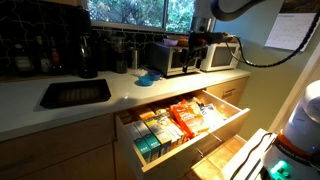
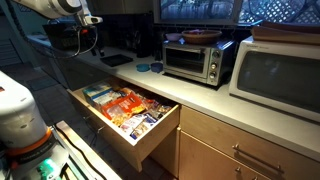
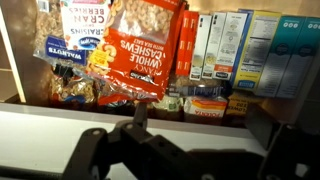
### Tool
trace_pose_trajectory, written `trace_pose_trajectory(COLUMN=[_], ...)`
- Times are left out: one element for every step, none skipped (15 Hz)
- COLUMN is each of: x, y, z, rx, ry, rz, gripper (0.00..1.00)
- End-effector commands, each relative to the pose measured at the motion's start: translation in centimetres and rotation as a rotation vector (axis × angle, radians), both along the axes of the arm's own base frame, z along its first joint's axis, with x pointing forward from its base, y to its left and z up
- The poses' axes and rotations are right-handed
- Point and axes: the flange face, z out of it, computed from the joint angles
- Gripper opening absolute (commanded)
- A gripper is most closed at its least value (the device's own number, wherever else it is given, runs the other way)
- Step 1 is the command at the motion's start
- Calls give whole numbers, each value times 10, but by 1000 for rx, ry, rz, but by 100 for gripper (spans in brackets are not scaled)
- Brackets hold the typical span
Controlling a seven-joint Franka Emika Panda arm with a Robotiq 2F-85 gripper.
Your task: Move a white box from the drawer to the countertop
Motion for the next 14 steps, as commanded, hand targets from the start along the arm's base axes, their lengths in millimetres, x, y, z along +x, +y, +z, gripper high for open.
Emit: trace_pose_trajectory(x=[9,10,13,17,20,23,26,29,30,32,34,36,36,37], y=[18,19,23,24,26,27,28,28,29,27,25,23,24,23], z=[-62,-79,-94,-108,-122,-134,-146,-158,-169,-179,-189,-198,-181,-190], rx=[-4,-6,15,25,41,62,92,104,109,118,115,119,118,119], ry=[74,85,85,81,70,59,48,33,19,4,-12,-11,0,0], rz=[-99,-135,-158,-181,-198,-217,-236,-256,-269,-280,-283,-279,-267,-269], gripper=[100,100,100,100,100,100,100,100,100,100,100,100,100,100])
